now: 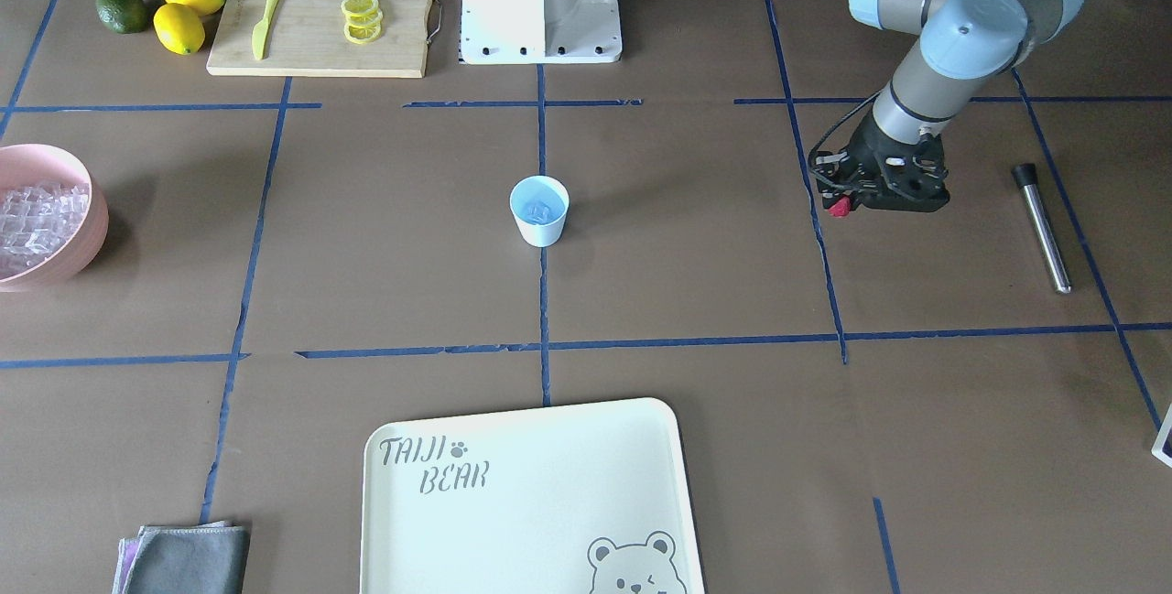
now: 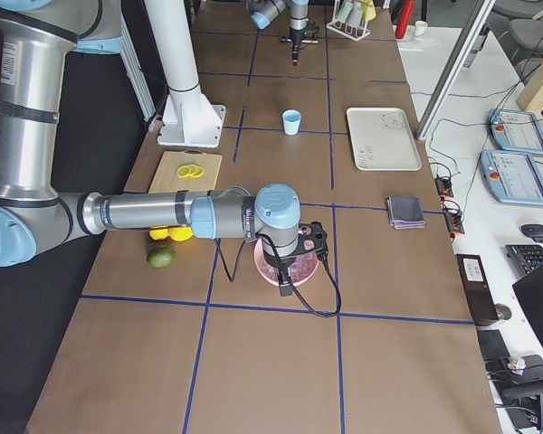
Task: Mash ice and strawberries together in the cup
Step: 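Grasp the red strawberry with the left gripper and lift it, then carry the strawberry with the left gripper over the light-blue cup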
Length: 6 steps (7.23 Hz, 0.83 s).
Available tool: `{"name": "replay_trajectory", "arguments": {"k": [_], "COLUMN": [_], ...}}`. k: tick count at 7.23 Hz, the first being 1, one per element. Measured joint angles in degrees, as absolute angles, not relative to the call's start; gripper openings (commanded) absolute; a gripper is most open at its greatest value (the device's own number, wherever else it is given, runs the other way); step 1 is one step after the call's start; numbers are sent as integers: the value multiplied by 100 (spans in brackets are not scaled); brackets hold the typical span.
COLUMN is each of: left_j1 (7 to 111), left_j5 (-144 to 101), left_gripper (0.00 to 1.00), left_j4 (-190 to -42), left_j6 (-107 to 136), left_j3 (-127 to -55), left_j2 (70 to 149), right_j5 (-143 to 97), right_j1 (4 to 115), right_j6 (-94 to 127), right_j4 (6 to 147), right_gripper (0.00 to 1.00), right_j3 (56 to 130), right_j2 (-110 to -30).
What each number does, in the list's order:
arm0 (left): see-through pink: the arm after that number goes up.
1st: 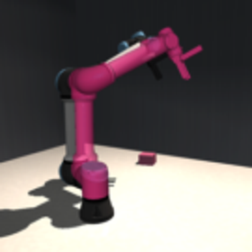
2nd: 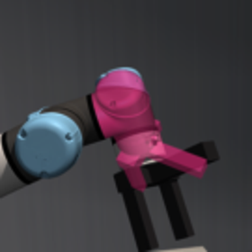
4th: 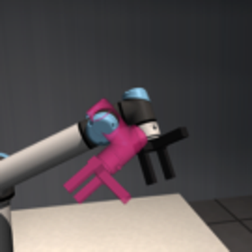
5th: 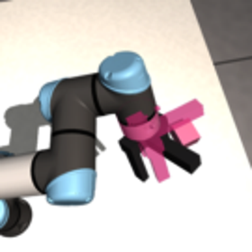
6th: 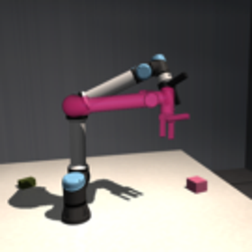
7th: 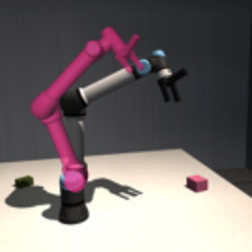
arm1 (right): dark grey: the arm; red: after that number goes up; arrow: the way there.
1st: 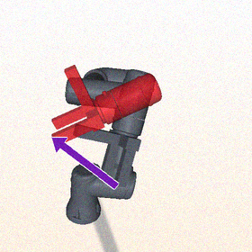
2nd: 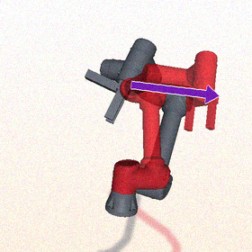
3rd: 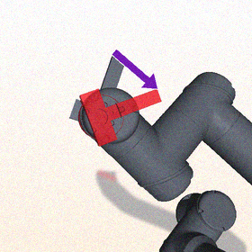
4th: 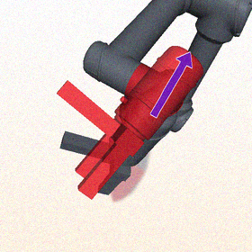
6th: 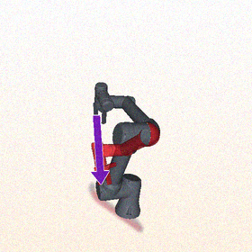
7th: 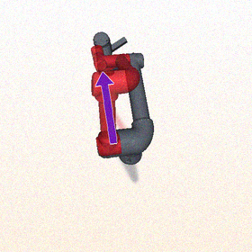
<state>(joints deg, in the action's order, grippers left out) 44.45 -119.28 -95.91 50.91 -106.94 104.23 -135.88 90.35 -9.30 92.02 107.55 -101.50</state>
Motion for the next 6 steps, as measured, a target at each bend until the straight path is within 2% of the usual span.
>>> {"name": "replay_trajectory", "arguments": {"k": [2, 6], "left_j1": [4260, 3486], "left_j5": [-11927, -11636], "left_gripper": [0, 0], "left_j4": [-8531, -8306], "left_j6": [5322, 7218], "left_j3": [-10566, -9770], "left_j2": [11654, 13350], "right_j5": [-13588, -13594], "right_j1": [9035, 9035], "right_j6": [-918, -914], "right_j4": [9202, 9204], "right_gripper": [100, 100], "right_j3": [10757, 10757], "right_j2": [-10151, -10151]}}
